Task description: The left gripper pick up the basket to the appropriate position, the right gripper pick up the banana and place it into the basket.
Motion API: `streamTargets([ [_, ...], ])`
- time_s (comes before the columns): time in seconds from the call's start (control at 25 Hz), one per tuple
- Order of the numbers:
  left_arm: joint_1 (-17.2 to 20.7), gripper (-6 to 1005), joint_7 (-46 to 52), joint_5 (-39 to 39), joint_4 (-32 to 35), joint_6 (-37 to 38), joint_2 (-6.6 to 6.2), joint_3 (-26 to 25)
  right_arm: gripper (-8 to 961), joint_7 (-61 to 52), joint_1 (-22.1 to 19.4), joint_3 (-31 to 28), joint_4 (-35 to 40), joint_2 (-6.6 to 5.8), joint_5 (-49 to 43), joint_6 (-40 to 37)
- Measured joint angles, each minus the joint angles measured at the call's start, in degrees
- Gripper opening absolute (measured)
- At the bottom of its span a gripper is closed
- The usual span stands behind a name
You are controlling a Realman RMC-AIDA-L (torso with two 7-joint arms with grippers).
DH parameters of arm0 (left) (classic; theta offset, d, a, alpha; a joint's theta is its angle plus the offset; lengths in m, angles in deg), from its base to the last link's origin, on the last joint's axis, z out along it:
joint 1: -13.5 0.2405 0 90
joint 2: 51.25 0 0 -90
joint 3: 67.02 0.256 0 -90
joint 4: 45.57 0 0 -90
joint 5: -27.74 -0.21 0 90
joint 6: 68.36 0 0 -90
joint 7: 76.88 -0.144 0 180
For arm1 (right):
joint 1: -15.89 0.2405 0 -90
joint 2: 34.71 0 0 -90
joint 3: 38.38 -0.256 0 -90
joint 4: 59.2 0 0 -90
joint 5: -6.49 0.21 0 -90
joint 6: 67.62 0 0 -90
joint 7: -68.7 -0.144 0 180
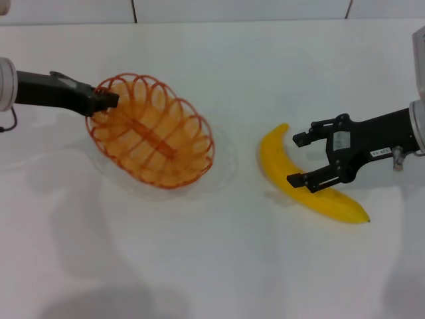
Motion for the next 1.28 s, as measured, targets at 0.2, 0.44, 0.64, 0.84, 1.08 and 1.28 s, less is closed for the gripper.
streamTargets([
  [0.2,0.61,84,-1.41,6.83,-4.73,-3.22,0.04,-2.18,878,-0.03,0.08,0.03,0.00,-0.10,0.00,0.00],
  [0.44,1.94,83,-3.09,13.07,-11.64,-11.40,0.07,-3.47,878,-0.18,0.12,0.14,0.13,0.05,-0.86,0.00],
  [0.64,2.11,83,-4.01,14.85,-16.20,-15.35,0.12,-3.44,878,-0.24,0.29,0.15,0.08,0.23,-1.46,0.00],
  [0.84,1.91,84,-4.04,14.93,-20.16,-19.66,0.16,-3.20,878,-0.09,0.42,0.14,0.04,0.26,-1.50,0.00],
  [1.08,1.89,84,-4.59,14.97,-21.60,-20.78,0.52,-3.14,878,0.07,0.43,0.14,0.00,0.26,-1.50,0.00],
  [1.28,2.01,84,-5.70,15.73,-22.14,-20.94,0.61,-3.39,878,0.10,0.43,0.15,0.00,0.26,-1.50,0.00],
])
